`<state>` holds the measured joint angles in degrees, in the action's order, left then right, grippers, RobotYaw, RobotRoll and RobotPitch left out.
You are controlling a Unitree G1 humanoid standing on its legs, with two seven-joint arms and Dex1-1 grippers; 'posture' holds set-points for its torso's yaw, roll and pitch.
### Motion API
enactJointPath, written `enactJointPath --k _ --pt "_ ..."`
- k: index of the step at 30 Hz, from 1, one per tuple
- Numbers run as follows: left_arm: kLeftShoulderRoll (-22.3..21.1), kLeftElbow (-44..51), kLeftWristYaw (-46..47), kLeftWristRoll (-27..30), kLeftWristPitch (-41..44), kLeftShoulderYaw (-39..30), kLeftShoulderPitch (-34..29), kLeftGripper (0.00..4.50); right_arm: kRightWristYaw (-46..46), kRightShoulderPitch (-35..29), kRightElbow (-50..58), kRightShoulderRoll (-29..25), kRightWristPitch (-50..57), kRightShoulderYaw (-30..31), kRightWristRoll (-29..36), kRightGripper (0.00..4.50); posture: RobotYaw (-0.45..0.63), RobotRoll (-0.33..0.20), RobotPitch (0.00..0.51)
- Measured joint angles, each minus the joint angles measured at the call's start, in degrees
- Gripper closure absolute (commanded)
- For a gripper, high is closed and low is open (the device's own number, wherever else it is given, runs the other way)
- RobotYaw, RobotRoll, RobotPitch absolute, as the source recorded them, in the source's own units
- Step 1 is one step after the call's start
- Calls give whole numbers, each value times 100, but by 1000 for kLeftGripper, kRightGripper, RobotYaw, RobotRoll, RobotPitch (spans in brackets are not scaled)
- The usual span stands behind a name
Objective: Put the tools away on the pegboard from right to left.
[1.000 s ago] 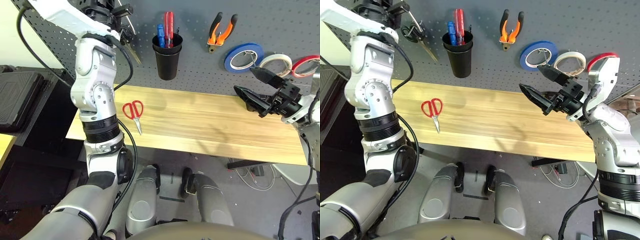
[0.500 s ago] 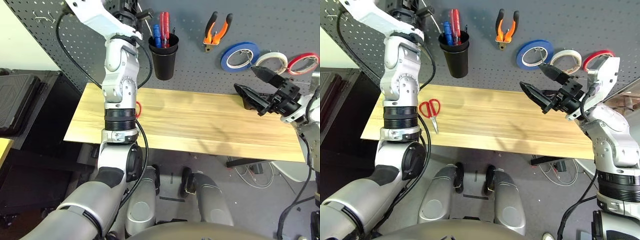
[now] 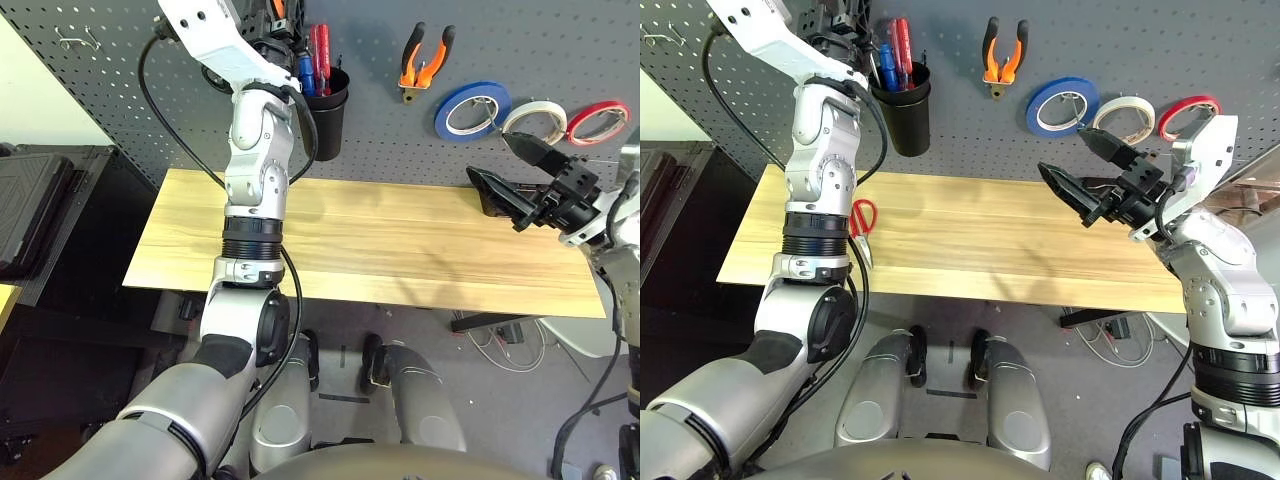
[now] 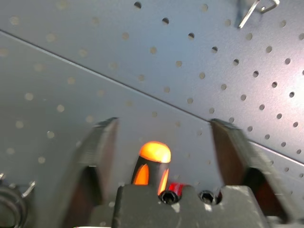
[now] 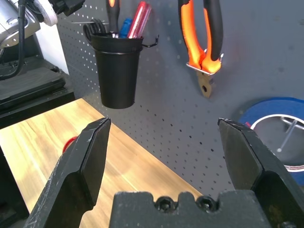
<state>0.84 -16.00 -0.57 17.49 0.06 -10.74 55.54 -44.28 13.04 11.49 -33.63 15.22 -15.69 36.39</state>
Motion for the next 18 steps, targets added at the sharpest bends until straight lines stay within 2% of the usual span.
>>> enactJointPath --k 5,9,13,18 --pt "-134 479 41 0 149 1 -28 15 -37 143 -8 26 9 130 -16 0 90 0 199" --pt "-435 1328 21 64 556 -2 -265 15 -103 184 -30 58 11 185 -40 0 103 0 202" --pt "-768 2343 37 337 1372 -106 -577 15 -180 202 -52 62 47 276 -75 0 126 0 213" --pt "-1367 3742 33 817 2623 -263 -1434 15 -353 120 -76 48 136 406 -137 0 158 0 231"
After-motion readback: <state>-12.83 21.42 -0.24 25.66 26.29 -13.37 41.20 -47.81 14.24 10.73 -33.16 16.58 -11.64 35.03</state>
